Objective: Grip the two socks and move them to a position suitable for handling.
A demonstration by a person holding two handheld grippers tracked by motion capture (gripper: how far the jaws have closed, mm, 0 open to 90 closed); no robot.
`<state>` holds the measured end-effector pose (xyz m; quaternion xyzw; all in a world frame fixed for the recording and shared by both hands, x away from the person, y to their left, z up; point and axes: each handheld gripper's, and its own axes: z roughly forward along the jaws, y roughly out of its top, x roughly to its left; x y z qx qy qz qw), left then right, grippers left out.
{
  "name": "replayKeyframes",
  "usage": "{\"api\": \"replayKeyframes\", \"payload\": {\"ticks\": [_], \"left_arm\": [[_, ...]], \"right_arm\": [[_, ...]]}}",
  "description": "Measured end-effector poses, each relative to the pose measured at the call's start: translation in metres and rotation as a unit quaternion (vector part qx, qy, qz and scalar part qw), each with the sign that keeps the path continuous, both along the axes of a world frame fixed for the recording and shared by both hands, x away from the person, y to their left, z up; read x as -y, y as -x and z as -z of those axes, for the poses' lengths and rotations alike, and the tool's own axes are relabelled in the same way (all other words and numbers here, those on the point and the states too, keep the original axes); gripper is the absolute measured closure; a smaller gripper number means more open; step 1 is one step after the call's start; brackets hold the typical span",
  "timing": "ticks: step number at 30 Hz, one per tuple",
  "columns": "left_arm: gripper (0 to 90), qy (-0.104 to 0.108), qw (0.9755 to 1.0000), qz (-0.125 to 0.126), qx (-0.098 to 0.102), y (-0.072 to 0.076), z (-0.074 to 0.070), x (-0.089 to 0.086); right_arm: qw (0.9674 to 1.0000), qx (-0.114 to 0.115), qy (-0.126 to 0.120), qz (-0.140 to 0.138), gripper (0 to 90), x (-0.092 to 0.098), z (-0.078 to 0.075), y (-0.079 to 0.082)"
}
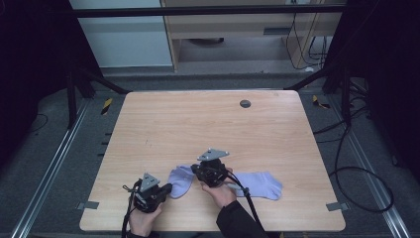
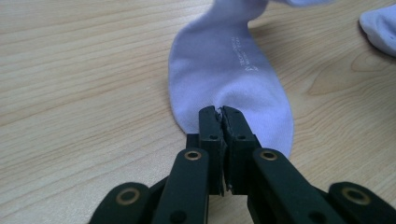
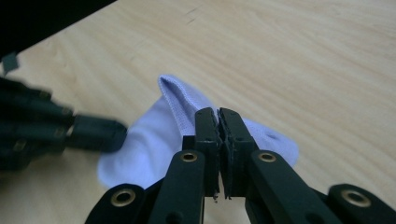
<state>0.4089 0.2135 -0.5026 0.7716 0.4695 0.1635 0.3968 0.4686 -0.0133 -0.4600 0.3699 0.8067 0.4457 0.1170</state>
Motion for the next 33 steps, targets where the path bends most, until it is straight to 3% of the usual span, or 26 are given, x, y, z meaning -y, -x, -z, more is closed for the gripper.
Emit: {"api": "replayKeyframes", "payload": {"ticks": [10,14,19,24,29,33], "left_arm": [[86.1,-0.006,0.9999,0.008,0.0,-0.002,0.0,0.002],[80.1,-0.002,0.9999,-0.009,0.006,-0.001,-0.002,-0.002],[71.2,0.012,0.9995,-0.025,0.016,0.005,-0.007,-0.007],[68.4,0.026,0.9984,-0.049,0.008,0.009,-0.005,-0.01],[68.6,0.028,0.9985,-0.047,0.0,0.01,0.0,-0.008],[69.1,0.029,0.9984,-0.048,-0.002,0.01,-0.001,-0.006]], "right_arm": [[0.9987,0.002,0.015,0.049,85.3,-0.019,0.021,-0.045],[0.9985,0.014,0.018,0.049,75.3,-0.018,0.024,-0.05],[0.9976,0.04,0.018,0.054,65.2,-0.01,0.015,-0.054],[0.9974,0.048,0.019,0.049,62.8,-0.005,0.013,-0.058],[0.9975,0.058,0.01,0.04,61.5,-0.004,0.007,-0.057],[0.9976,0.057,0.021,0.032,61.6,-0.006,0.006,-0.057]]}}
